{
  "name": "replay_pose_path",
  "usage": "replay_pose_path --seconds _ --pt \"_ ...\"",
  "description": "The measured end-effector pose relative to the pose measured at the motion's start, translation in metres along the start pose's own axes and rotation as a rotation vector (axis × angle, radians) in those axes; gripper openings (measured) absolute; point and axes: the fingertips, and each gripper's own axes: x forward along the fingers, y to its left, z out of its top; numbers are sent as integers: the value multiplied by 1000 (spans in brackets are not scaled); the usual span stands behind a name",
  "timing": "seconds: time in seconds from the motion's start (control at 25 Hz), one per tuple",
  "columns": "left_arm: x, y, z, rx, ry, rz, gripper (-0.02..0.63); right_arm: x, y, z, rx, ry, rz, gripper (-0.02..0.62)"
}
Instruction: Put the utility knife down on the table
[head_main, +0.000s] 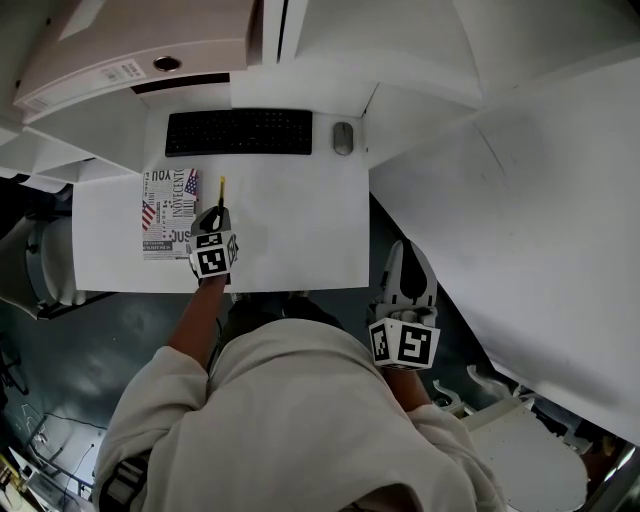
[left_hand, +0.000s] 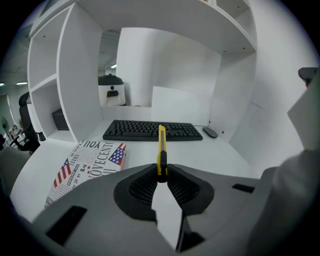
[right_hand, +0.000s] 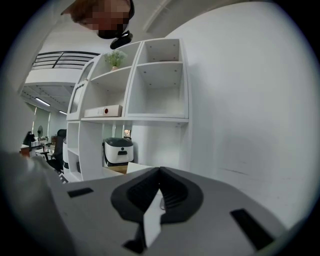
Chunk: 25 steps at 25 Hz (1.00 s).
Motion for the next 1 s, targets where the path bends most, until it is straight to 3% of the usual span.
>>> replay_pose_path --seconds 1.0 --pt "49 10 -71 -115 301 20 64 13 -17 -12 -4 45 -21 3"
